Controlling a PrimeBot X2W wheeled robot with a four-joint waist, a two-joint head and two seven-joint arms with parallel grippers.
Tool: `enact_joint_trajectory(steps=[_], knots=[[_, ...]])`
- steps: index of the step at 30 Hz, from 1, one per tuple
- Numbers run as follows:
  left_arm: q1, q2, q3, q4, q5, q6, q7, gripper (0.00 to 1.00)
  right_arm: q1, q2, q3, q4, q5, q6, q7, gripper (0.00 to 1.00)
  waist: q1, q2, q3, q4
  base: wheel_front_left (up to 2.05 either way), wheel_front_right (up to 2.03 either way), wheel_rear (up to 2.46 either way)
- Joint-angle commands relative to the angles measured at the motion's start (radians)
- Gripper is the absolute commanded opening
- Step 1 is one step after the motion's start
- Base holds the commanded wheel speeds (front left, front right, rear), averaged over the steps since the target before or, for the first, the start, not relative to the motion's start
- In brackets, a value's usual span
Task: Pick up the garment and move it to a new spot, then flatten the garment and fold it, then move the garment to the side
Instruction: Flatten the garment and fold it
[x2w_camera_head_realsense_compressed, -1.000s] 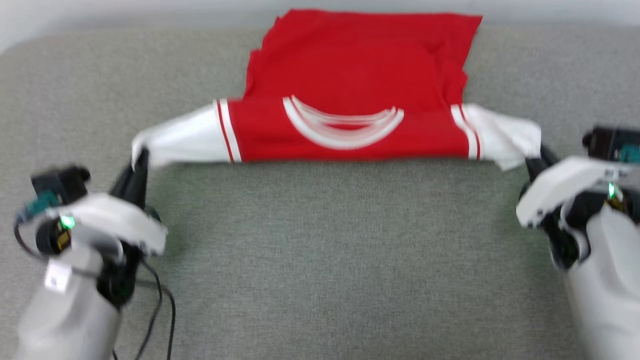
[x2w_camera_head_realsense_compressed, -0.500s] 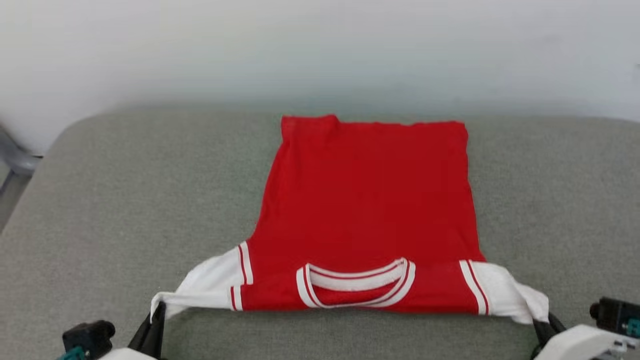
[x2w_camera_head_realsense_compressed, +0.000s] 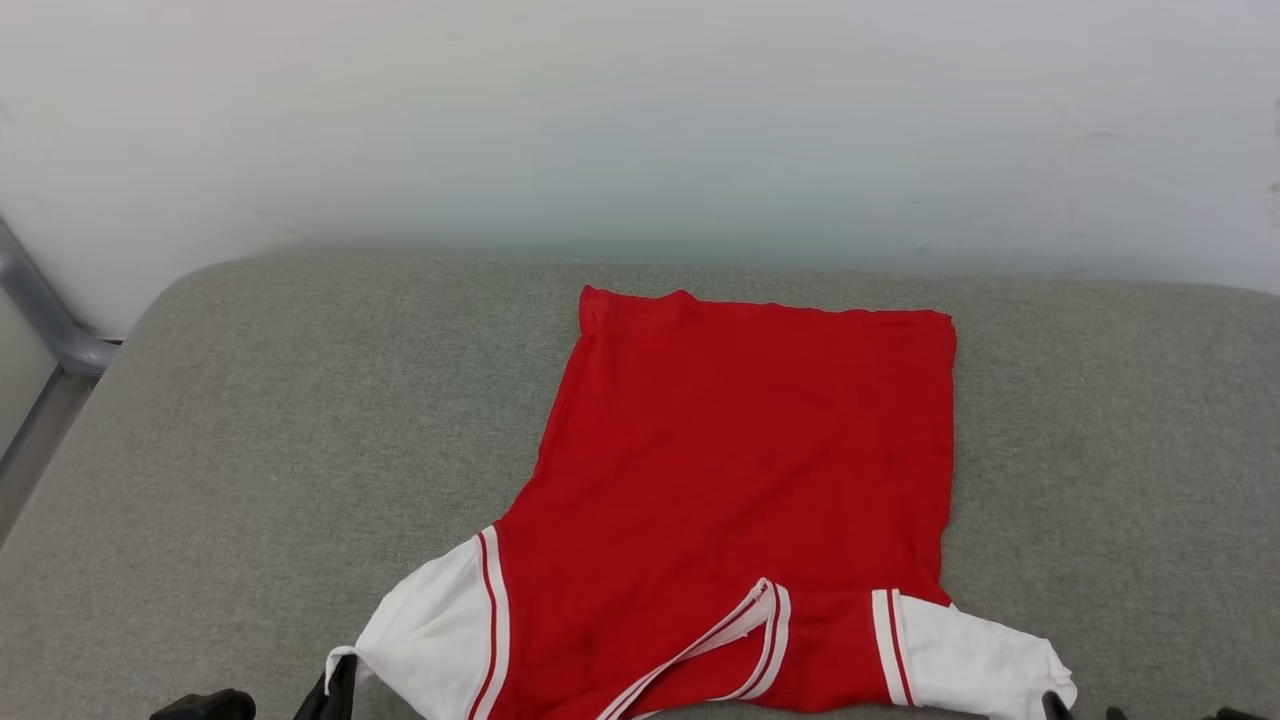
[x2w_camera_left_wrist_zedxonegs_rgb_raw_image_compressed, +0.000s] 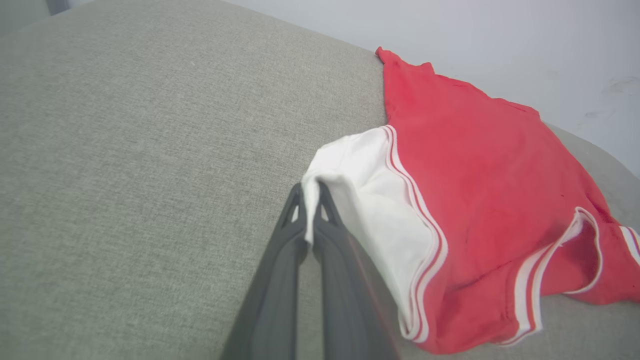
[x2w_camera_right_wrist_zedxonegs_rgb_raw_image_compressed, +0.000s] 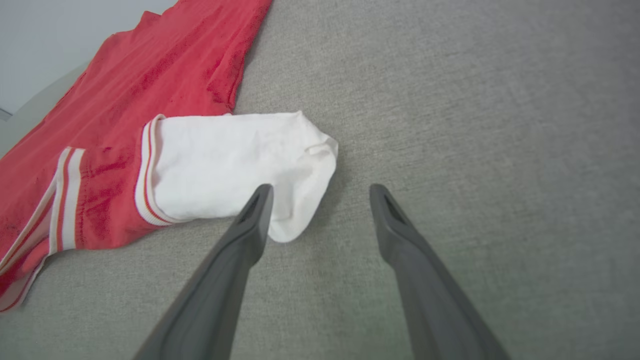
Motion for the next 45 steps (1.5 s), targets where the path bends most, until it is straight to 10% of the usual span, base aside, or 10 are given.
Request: enact_joint_trajectory(steps=[1, 14, 26, 40, 41, 42, 45], knots=[[-0.001, 0.004, -0.003, -0.013, 0.009, 0.007, 0.004, 0.00, -0.027, 0.003, 0.004, -0.017, -0.004, 0.000, -0.021, 1.00, 0.0002, -0.0001, 0.001, 0.003, 0.00, 0.00, 0.00], [-0.115, 0.000, -0.046, -0.163, 0.074, 0.005, 0.008, 0.00, -0.492, -0.075, -0.110, 0.118, -0.141, 0.000, 0.010, 1.00, 0.0002, -0.0001, 0.144, 0.089, 0.00, 0.00, 0.00], [-0.300, -0.068, -0.090, -0.209, 0.123, -0.060, -0.023, 0.00, -1.007, -0.211, -0.187, 0.425, -0.286, 0.000, 0.426, 1.00, 0.0002, -0.0001, 0.386, 0.209, 0.00, 0.00, 0.00], [-0.395, -0.149, -0.065, -0.193, 0.169, -0.139, -0.041, 0.00, -1.184, -0.156, -0.291, 0.583, -0.483, 0.000, 0.682, 1.00, 0.0002, -0.0001, 0.536, 0.256, 0.00, 0.00, 0.00], [-0.397, -0.155, -0.060, -0.189, 0.173, -0.143, -0.042, 0.00, -1.172, -0.148, -0.302, 0.600, -0.490, 0.000, 0.718, 0.77, 0.0002, -0.0001, 0.536, 0.256, 0.00, 0.00, 0.00], [-0.395, -0.159, -0.057, -0.182, 0.176, -0.146, -0.042, 0.00, -1.160, -0.141, -0.308, 0.615, -0.496, 0.000, 0.753, 0.14, 0.0002, -0.0001, 0.534, 0.256, 0.00, 0.00, 0.00], [-0.391, -0.169, -0.046, -0.168, 0.184, -0.157, -0.042, 0.00, -1.155, -0.133, -0.332, 0.609, -0.500, 0.000, 0.788, 0.00, 0.0002, -0.0001, 0.526, 0.256, 0.00, 0.00, 0.00]])
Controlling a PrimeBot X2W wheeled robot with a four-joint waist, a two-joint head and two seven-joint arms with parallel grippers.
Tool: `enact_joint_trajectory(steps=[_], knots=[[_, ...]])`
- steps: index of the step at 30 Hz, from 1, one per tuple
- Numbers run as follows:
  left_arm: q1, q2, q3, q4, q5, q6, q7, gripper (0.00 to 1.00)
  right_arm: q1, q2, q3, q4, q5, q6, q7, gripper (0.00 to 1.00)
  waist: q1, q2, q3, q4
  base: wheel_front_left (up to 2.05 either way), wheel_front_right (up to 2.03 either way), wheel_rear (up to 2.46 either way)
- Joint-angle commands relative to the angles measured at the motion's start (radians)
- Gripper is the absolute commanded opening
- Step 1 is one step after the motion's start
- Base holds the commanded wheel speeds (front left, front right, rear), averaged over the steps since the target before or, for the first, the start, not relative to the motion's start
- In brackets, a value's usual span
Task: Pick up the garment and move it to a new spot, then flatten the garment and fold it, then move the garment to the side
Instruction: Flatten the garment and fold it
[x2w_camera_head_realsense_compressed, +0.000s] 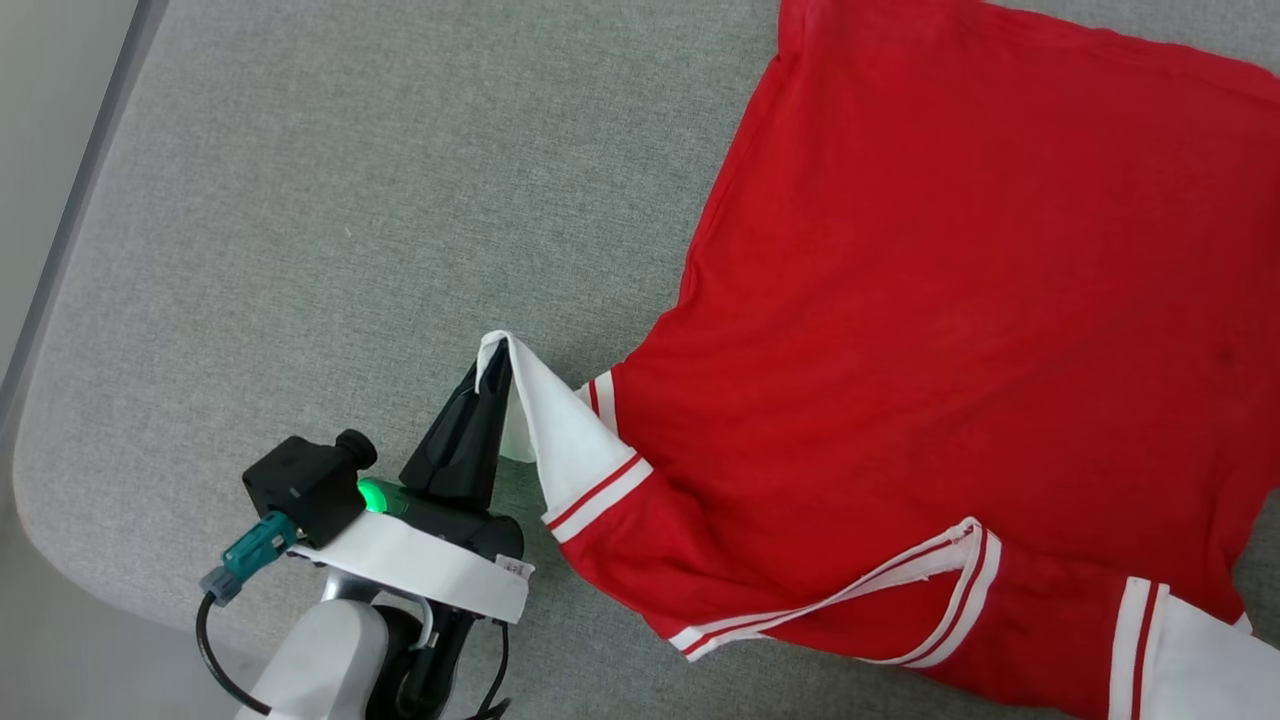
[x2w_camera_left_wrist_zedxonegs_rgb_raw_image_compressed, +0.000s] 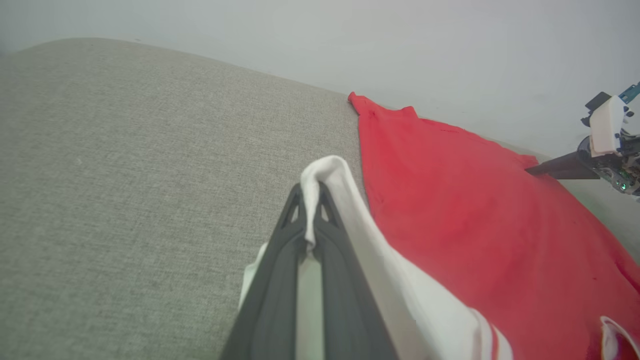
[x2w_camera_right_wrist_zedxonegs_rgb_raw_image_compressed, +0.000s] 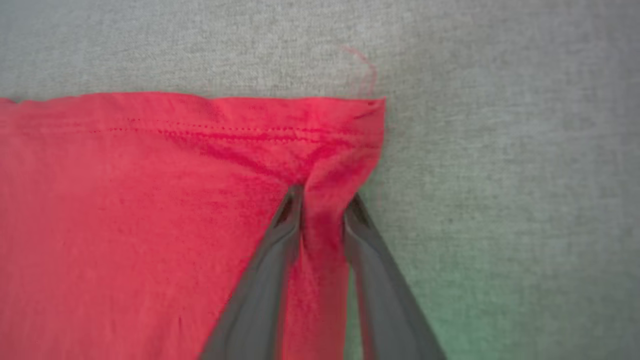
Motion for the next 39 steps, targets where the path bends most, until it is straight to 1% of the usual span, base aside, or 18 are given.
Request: enact_joint_trajectory(steps=[1, 6, 11, 15, 16, 18, 21, 25, 28, 32, 36, 39], knots=[[-0.004, -0.006, 0.007, 0.010, 0.009, -0.009, -0.007, 0.00, 0.089, 0.043, -0.003, 0.058, -0.023, 0.000, 0.041, 0.00, 0.0001, 0.0000, -0.011, -0.001, 0.00, 0.00, 0.00], [0.026, -0.017, 0.026, 0.047, 0.019, -0.016, -0.006, 0.00, 0.083, -0.003, 0.028, 0.002, -0.026, -0.001, 0.006, 0.00, 0.0001, 0.0000, -0.075, -0.015, 0.00, 0.00, 0.00], [0.070, -0.006, 0.038, 0.085, 0.025, -0.002, -0.006, 0.00, 0.141, -0.053, 0.095, -0.071, 0.023, -0.001, -0.008, 0.00, 0.0001, 0.0000, -0.171, -0.045, 0.00, 0.00, 0.00], [0.115, 0.009, 0.045, 0.095, 0.025, 0.018, 0.000, 0.00, 0.271, -0.071, 0.148, -0.155, 0.106, -0.001, 0.005, 0.00, 0.0001, 0.0000, -0.254, -0.082, 0.00, 0.00, 0.00], [0.115, 0.009, 0.045, 0.095, 0.025, 0.018, 0.000, 0.00, 0.271, -0.071, 0.148, -0.155, 0.106, -0.001, 0.005, 0.00, 0.0001, 0.0000, -0.254, -0.082, 0.00, 0.00, 0.00], [0.138, 0.018, 0.049, 0.097, 0.024, 0.029, 0.009, 0.00, 0.362, -0.077, 0.174, -0.220, 0.154, -0.001, 0.013, 0.00, 0.0001, 0.0000, -0.295, -0.104, 0.00, 0.00, 0.00], [0.176, 0.028, 0.055, 0.089, 0.018, 0.048, 0.024, 0.00, 0.505, -0.069, 0.178, -0.344, 0.231, -0.001, 0.025, 0.00, 0.0001, 0.0000, -0.344, -0.140, 0.00, 0.00, 0.00], [0.225, 0.042, 0.062, 0.079, 0.007, 0.070, 0.044, 0.00, 0.715, -0.039, 0.152, -0.512, 0.303, -0.001, 0.043, 0.00, 0.0001, 0.0000, -0.400, -0.192, 0.00, 0.00, 0.00], [0.258, 0.049, 0.072, 0.080, -0.007, 0.086, 0.062, 0.00, 0.862, 0.007, 0.122, -0.632, 0.336, -0.001, 0.047, 0.00, 0.0001, 0.0000, -0.430, -0.226, 0.00, 0.00, 0.00], [0.285, 0.061, 0.084, 0.083, -0.021, 0.095, 0.071, 0.00, 1.040, 0.085, 0.087, -0.754, 0.366, -0.001, 0.045, 0.00, 0.0001, 0.0000, -0.452, -0.264, 0.00, 0.00, 0.00], [0.307, 0.073, 0.093, 0.088, -0.030, 0.105, 0.080, 0.00, 1.187, 0.154, 0.058, -0.822, 0.378, -0.001, 0.029, 0.00, 0.0001, 0.0000, -0.472, -0.290, 0.00, 0.00, 0.00], [0.319, 0.078, 0.095, 0.091, -0.035, 0.109, 0.089, 0.00, 1.272, 0.182, 0.052, -0.832, 0.386, -0.001, 0.011, 0.00, 0.0001, 0.0000, -0.482, -0.303, 0.00, 0.00, 0.00]])
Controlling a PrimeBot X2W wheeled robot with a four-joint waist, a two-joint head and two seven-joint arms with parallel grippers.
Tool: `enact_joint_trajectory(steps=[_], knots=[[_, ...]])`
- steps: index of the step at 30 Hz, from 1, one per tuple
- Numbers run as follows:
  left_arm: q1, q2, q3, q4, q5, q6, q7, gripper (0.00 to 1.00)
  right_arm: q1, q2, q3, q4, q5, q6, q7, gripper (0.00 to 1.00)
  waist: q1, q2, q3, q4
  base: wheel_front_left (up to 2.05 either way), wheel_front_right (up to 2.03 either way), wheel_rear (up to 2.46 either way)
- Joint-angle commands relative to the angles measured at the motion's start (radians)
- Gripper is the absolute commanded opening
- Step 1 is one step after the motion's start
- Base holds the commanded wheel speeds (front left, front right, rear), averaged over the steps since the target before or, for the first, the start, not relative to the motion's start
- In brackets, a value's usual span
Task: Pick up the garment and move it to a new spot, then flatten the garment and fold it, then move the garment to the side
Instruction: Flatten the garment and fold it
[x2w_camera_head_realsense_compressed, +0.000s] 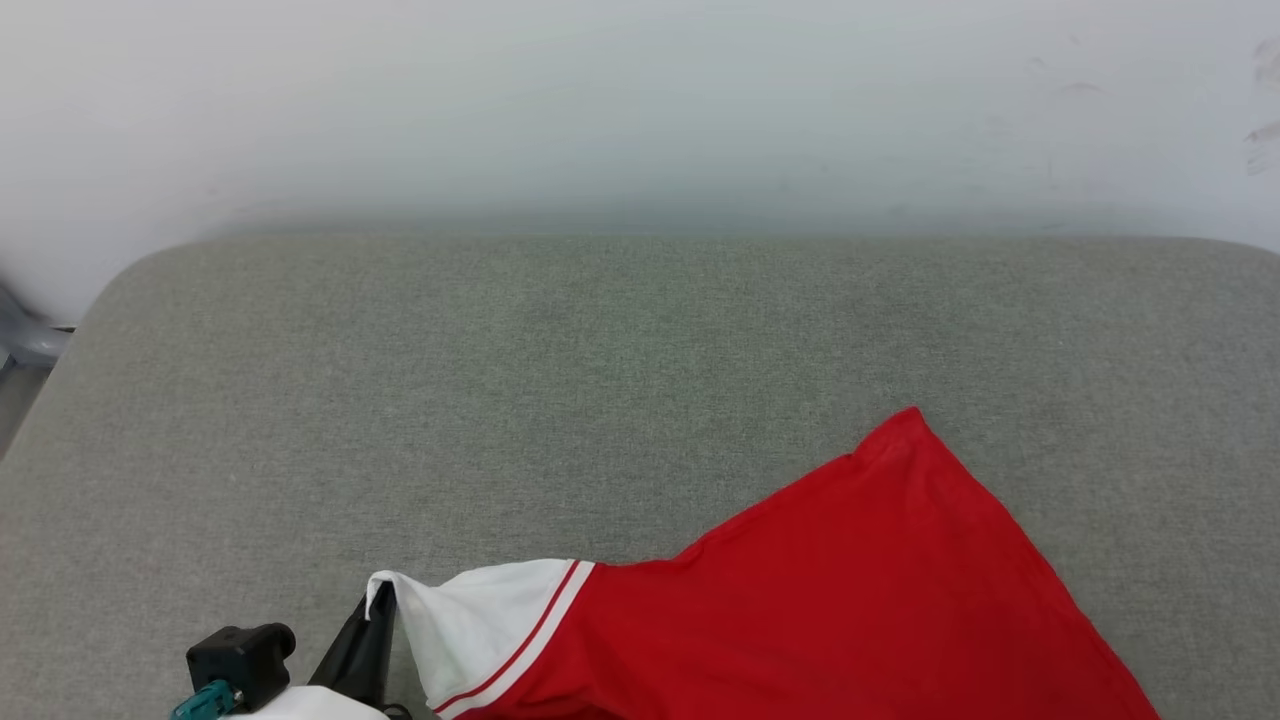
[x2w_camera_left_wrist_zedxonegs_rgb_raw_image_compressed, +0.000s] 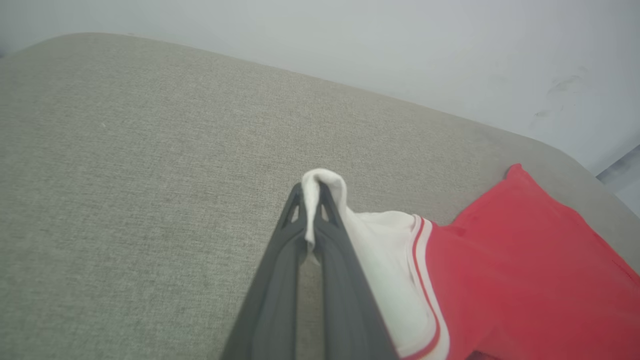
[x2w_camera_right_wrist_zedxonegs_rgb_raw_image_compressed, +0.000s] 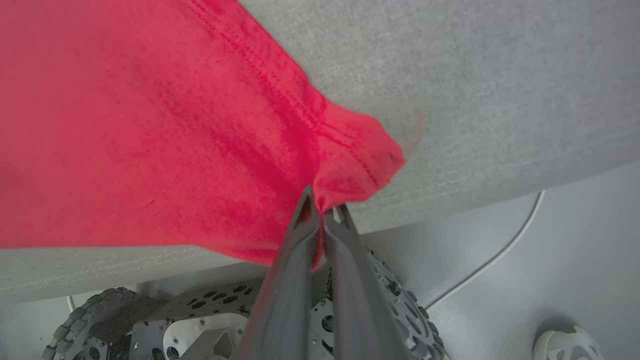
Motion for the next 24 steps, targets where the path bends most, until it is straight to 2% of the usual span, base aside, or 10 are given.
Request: enact_joint_trajectory(steps=[1, 2, 3, 4, 9, 12, 13, 16, 19, 24], knots=[[0.010, 0.003, 0.001, 0.001, -0.002, 0.003, 0.003, 0.00, 0.031, 0.006, 0.004, 0.002, 0.010, -0.001, -0.014, 0.00, 0.0003, -0.0001, -0.009, -0.011, 0.00, 0.00, 0.00], [0.010, 0.005, 0.001, 0.002, -0.003, 0.004, 0.005, 0.00, 0.047, 0.009, 0.012, 0.011, 0.025, -0.001, -0.027, 0.07, 0.0003, -0.0001, -0.010, -0.014, 0.00, 0.00, 0.00], [0.010, 0.005, 0.001, 0.002, -0.005, 0.004, 0.006, 0.00, 0.059, 0.011, 0.020, 0.031, 0.059, -0.001, -0.049, 0.42, 0.0003, -0.0001, -0.010, -0.016, 0.00, 0.00, 0.00], [0.010, 0.007, 0.001, 0.003, -0.008, 0.003, 0.006, 0.00, 0.067, 0.011, 0.029, 0.048, 0.078, -0.001, -0.080, 1.00, 0.0003, -0.0001, -0.009, -0.018, 0.00, 0.00, 0.00], [-0.005, 0.008, -0.007, -0.001, -0.007, 0.002, 0.012, 0.00, 0.032, 0.010, 0.099, 0.106, 0.140, -0.001, -0.336, 1.00, 0.0003, -0.0001, 0.001, -0.020, 0.00, 0.00, 0.00], [-0.016, 0.008, -0.011, -0.006, -0.004, 0.000, 0.015, 0.00, -0.015, 0.010, 0.110, 0.120, 0.128, -0.001, -0.539, 1.00, 0.0003, -0.0001, 0.009, -0.014, 0.00, 0.00, 0.00], [-0.023, 0.007, -0.015, -0.009, -0.001, -0.001, 0.015, 0.00, -0.059, 0.010, 0.116, 0.130, 0.114, -0.001, -0.670, 1.00, 0.0003, -0.0001, 0.017, -0.007, 0.00, 0.00, 0.00], [-0.050, 0.005, -0.019, -0.020, 0.005, -0.004, 0.010, 0.00, -0.164, 0.009, 0.148, 0.170, 0.061, -0.001, -0.839, 1.00, 0.0003, -0.0001, 0.047, 0.008, 0.00, 0.00, 0.00], [-0.072, -0.004, -0.029, -0.026, 0.011, -0.007, 0.003, 0.00, -0.261, -0.012, 0.175, 0.224, 0.034, -0.001, -0.870, 1.00, 0.0003, -0.0001, 0.076, 0.023, 0.00, 0.00, 0.00], [-0.129, -0.020, -0.050, -0.032, 0.020, -0.022, -0.007, 0.00, -0.436, -0.083, 0.235, 0.310, 0.001, -0.001, -0.810, 1.00, 0.0003, -0.0001, 0.141, 0.066, 0.00, 0.00, 0.00]])
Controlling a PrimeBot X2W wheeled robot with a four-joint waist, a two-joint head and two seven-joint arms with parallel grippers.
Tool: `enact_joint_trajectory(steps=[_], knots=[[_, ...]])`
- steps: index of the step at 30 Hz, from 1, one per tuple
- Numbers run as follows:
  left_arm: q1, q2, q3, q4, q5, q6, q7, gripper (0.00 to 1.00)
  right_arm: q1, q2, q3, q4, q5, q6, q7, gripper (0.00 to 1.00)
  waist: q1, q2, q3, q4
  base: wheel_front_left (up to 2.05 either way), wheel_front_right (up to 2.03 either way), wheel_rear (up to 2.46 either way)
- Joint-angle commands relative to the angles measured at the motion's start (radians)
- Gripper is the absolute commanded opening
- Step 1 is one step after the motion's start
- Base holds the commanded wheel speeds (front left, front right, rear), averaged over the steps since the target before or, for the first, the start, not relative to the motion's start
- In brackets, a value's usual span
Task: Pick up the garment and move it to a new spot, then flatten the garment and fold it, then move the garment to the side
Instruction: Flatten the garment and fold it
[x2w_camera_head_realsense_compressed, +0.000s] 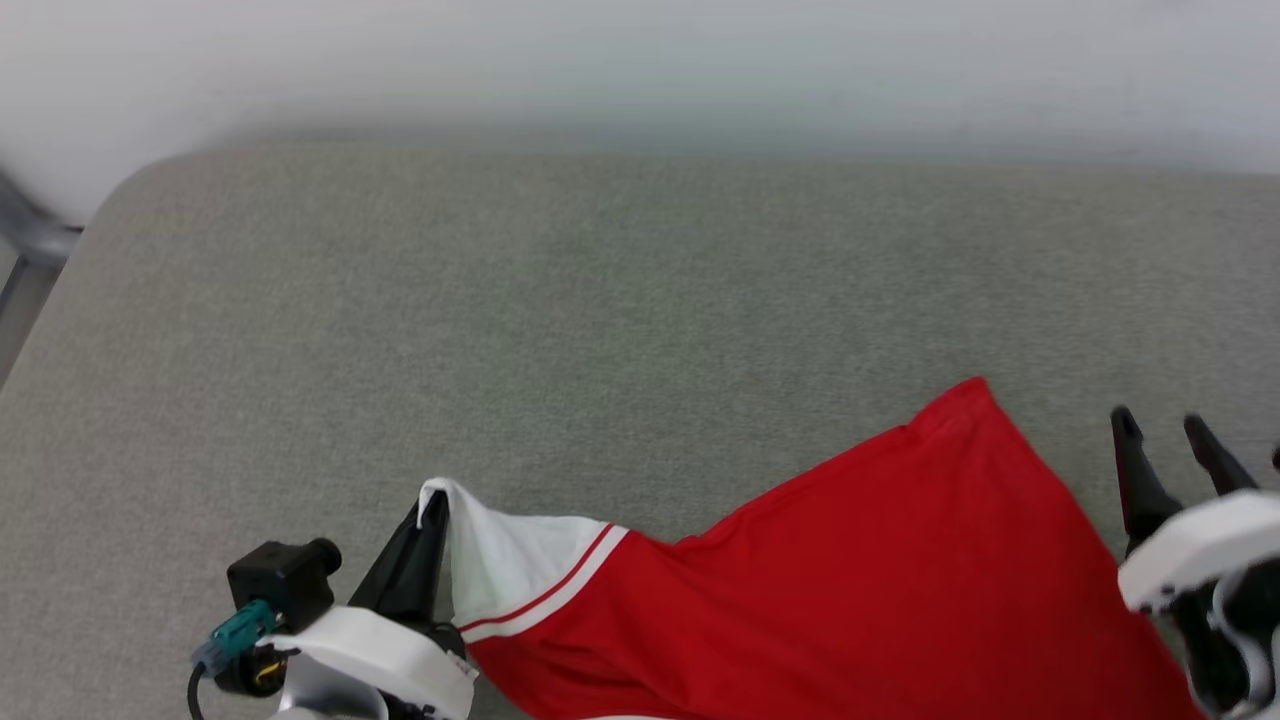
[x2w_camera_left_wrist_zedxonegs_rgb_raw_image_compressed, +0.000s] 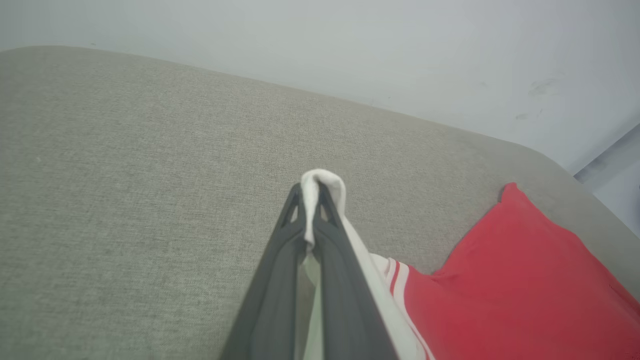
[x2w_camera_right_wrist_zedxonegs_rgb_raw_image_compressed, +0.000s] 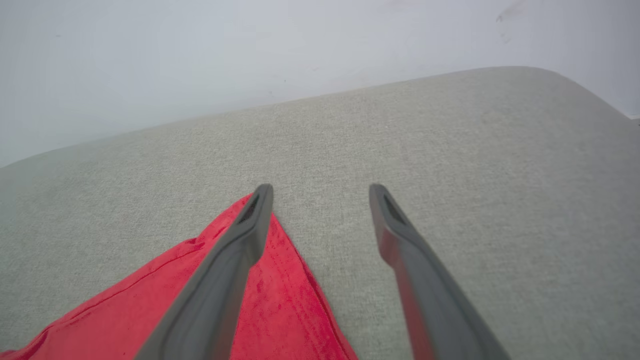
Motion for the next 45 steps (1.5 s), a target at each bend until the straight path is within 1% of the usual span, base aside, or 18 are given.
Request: enact_joint_trajectory(steps=[1, 3, 5, 9, 12, 14, 16, 18, 22, 23, 25, 29, 33, 35, 40, 43, 44, 45], knots=[[-0.027, -0.006, -0.004, -0.002, 0.005, -0.008, -0.008, 0.00, -0.061, -0.029, 0.022, 0.024, -0.001, -0.001, 0.038, 1.00, -0.0001, 0.0000, 0.045, 0.037, 0.00, 0.00, 0.00], [-0.050, -0.014, -0.011, 0.003, 0.007, -0.015, -0.015, 0.00, -0.130, -0.068, 0.053, 0.050, 0.007, -0.001, 0.104, 1.00, -0.0001, 0.0000, 0.067, 0.053, 0.00, 0.00, 0.00], [-0.068, -0.019, -0.016, 0.008, 0.010, -0.024, -0.023, 0.00, -0.195, -0.099, 0.095, 0.074, 0.023, -0.001, 0.208, 1.00, -0.0001, 0.0000, 0.087, 0.066, 0.00, 0.00, 0.00], [-0.098, -0.028, -0.023, 0.010, 0.016, -0.034, -0.035, 0.00, -0.302, -0.165, 0.184, 0.116, 0.051, -0.001, 0.465, 1.00, -0.0001, 0.0000, 0.123, 0.086, 0.00, 0.00, 0.00], [-0.117, -0.036, -0.031, 0.010, 0.020, -0.042, -0.042, 0.00, -0.359, -0.199, 0.241, 0.134, 0.060, -0.001, 0.636, 1.00, -0.0001, 0.0000, 0.145, 0.101, 0.00, 0.00, 0.00], [-0.131, -0.042, -0.034, 0.009, 0.022, -0.043, -0.045, 0.00, -0.380, -0.214, 0.265, 0.146, 0.063, -0.001, 0.724, 1.00, -0.0001, 0.0000, 0.161, 0.111, 0.00, 0.00, 0.00], [-0.142, -0.047, -0.036, 0.008, 0.022, -0.049, -0.051, 0.00, -0.395, -0.219, 0.296, 0.155, 0.077, -0.001, 0.786, 1.00, -0.0001, 0.0000, 0.180, 0.117, 0.00, 0.00, 0.00], [-0.151, -0.049, -0.038, 0.012, 0.023, -0.051, -0.054, 0.00, -0.390, -0.232, 0.329, 0.183, 0.087, -0.001, 0.867, 1.00, -0.0001, 0.0000, 0.194, 0.123, 0.00, 0.00, 0.00], [-0.164, -0.051, -0.041, 0.028, 0.020, -0.060, -0.059, 0.00, -0.354, -0.232, 0.373, 0.237, 0.114, -0.001, 1.005, 1.00, -0.0001, 0.0000, 0.204, 0.130, 0.00, 0.00, 0.00], [-0.166, -0.052, -0.041, 0.032, 0.020, -0.061, -0.061, 0.00, -0.348, -0.228, 0.378, 0.243, 0.121, -0.001, 1.026, 0.49, -0.0001, 0.0000, 0.204, 0.129, 0.00, 0.00, 0.00], [-0.167, -0.051, -0.040, 0.040, 0.018, -0.061, -0.063, 0.00, -0.340, -0.216, 0.374, 0.251, 0.132, -0.001, 1.044, 0.00, -0.0001, 0.0000, 0.201, 0.127, 0.00, 0.00, 0.00], [-0.170, -0.044, -0.035, 0.057, 0.012, -0.059, -0.060, 0.00, -0.358, -0.213, 0.354, 0.232, 0.127, -0.001, 0.990, 0.00, -0.0001, 0.0000, 0.177, 0.117, 0.00, 0.00, 0.00], [-0.186, -0.031, -0.024, 0.070, 0.006, -0.055, -0.048, 0.00, -0.391, -0.216, 0.319, 0.202, 0.105, -0.001, 0.879, 0.00, -0.0001, 0.0000, 0.132, 0.100, 0.00, 0.00, 0.00], [-0.204, -0.021, -0.015, 0.072, 0.002, -0.055, -0.042, 0.00, -0.405, -0.208, 0.296, 0.188, 0.095, -0.001, 0.825, 0.00, -0.0001, 0.0000, 0.109, 0.086, 0.00, 0.00, 0.00], [-0.294, 0.015, 0.005, 0.094, -0.003, -0.065, -0.001, 0.00, -0.447, -0.188, 0.256, 0.171, 0.045, -0.001, 0.706, 0.00, -0.0001, 0.0000, 0.066, 0.049, 0.00, 0.00, 0.00], [-0.378, 0.025, 0.020, 0.128, -0.012, -0.067, 0.023, 0.00, -0.474, -0.169, 0.228, 0.173, 0.013, -0.001, 0.637, 0.00, -0.0001, 0.0000, 0.047, 0.028, 0.00, 0.00, 0.00], [-0.378, 0.025, 0.020, 0.128, -0.012, -0.067, 0.023, 0.00, -0.474, -0.169, 0.228, 0.173, 0.013, -0.001, 0.637, 0.00, -0.0001, 0.0000, 0.047, 0.028, 0.00, 0.00, 0.00], [-0.407, 0.028, 0.024, 0.143, -0.014, -0.067, 0.032, 0.00, -0.489, -0.163, 0.221, 0.172, -0.001, -0.001, 0.612, 0.00, -0.0001, 0.0000, 0.043, 0.020, 0.00, 0.00, 0.00]])
